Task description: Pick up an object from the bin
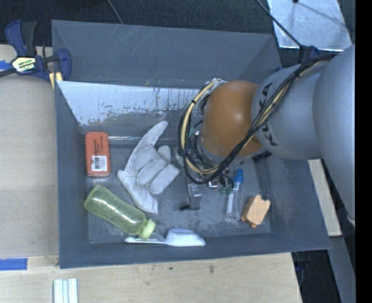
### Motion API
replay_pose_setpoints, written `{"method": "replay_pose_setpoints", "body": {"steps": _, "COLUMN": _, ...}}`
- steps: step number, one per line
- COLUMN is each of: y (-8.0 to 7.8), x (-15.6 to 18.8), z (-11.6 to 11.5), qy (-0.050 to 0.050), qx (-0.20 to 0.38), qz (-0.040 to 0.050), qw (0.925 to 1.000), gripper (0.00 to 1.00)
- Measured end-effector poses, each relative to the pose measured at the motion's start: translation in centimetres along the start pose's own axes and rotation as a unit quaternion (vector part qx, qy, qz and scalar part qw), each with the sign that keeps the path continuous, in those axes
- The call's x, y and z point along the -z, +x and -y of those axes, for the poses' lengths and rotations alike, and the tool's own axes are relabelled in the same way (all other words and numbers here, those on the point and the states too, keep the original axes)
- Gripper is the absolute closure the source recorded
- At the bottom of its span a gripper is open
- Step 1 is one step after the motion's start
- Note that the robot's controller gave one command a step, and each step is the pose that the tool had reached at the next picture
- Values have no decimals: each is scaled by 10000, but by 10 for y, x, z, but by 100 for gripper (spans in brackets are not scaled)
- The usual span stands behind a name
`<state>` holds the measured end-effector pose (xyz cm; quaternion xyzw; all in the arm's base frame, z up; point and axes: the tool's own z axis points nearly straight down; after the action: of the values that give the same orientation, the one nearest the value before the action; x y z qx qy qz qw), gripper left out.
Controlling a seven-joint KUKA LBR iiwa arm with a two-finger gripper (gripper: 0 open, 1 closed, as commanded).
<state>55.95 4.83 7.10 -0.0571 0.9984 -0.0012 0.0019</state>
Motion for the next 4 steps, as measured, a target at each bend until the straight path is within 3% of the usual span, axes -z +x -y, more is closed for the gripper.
{"method": "replay_pose_setpoints", "body": {"steps": 1, "y": -27, "x": 12, "z": -26, "qy": -29, "qx": 33, "qz": -14, "qw": 10000, "gripper": 0}}
{"method": "replay_pose_setpoints", "body": {"steps": 2, "y": -46, "x": 30, "z": -37, "qy": -13, "qx": 3, "qz": 7, "qw": 10000, "gripper": 0}}
{"method": "replay_pose_setpoints", "body": {"steps": 3, "y": -56, "x": 72, "z": -65, "qy": -16, "qx": -26, "qz": -7, "qw": 10000, "gripper": 0}}
{"method": "replay_pose_setpoints", "body": {"steps": 4, "y": -61, "x": 63, "z": -77, "qy": -14, "qx": 859, "qz": 30, "qw": 9963, "gripper": 0}}
